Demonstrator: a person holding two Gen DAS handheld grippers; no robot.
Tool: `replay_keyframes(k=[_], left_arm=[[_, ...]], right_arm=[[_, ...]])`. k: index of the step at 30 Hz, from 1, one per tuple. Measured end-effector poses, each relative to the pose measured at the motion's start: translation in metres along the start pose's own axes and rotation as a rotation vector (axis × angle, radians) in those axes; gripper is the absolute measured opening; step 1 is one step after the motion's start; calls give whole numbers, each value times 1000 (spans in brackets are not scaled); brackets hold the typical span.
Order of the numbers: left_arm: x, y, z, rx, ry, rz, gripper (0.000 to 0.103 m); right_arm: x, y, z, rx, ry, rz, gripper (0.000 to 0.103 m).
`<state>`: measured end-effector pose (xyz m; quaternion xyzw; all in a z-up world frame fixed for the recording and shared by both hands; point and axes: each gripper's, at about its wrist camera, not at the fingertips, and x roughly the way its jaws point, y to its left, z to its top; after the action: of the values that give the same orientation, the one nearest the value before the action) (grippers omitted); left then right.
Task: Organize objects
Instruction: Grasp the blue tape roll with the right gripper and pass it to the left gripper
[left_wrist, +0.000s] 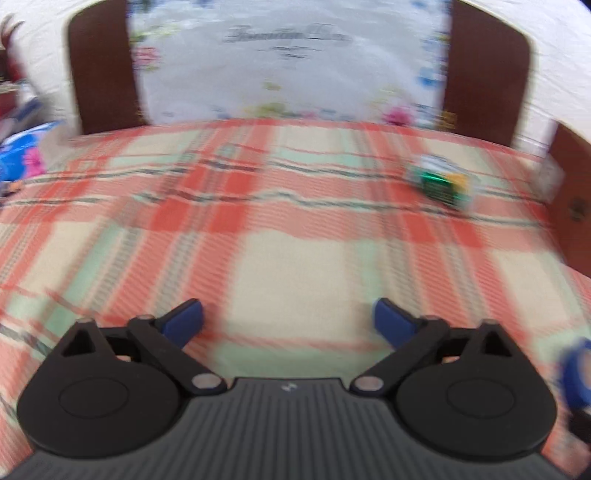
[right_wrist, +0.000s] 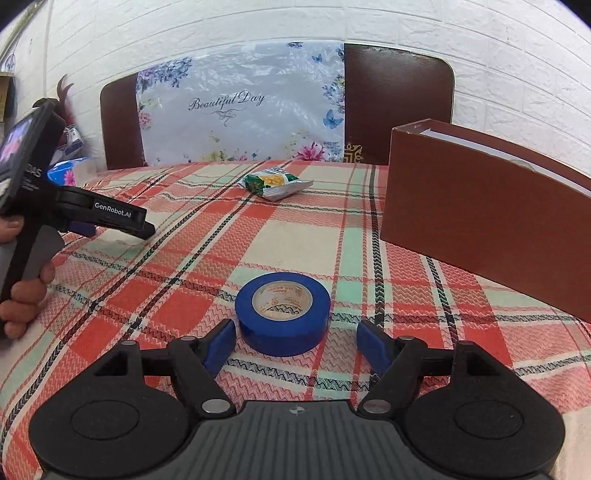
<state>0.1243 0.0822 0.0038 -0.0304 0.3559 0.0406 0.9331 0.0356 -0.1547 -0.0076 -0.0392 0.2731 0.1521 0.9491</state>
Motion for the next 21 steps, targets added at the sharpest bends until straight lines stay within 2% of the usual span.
replay_keyframes(k=[4,8,10,12,14,16,18,21], left_arm=[[-24,-45,2,37,57,-265,85],[-41,-93,3,157,85,-424,80],[-41,-107,1,190,118,-457,73],[-38,-114,-2,202,154,-472,62],[-33,-113,-4,187,183,-478,59],[-28,-112,-4,180,212,-478,56],[-24,-116,-5,193,232,-476,45],[-21,-120,-4,219,229,-449,34]], right_arm=[[0,-1,0,2,-3,3,73],[-1,-2,-1,5,-6,8,73],[-1,-3,-1,6,-7,11,73],[-1,-4,-1,8,-7,15,73],[0,-3,0,8,-5,18,74],[0,-2,0,3,-4,17,75],[2,-1,0,-6,0,16,75],[5,1,1,-19,7,13,76]])
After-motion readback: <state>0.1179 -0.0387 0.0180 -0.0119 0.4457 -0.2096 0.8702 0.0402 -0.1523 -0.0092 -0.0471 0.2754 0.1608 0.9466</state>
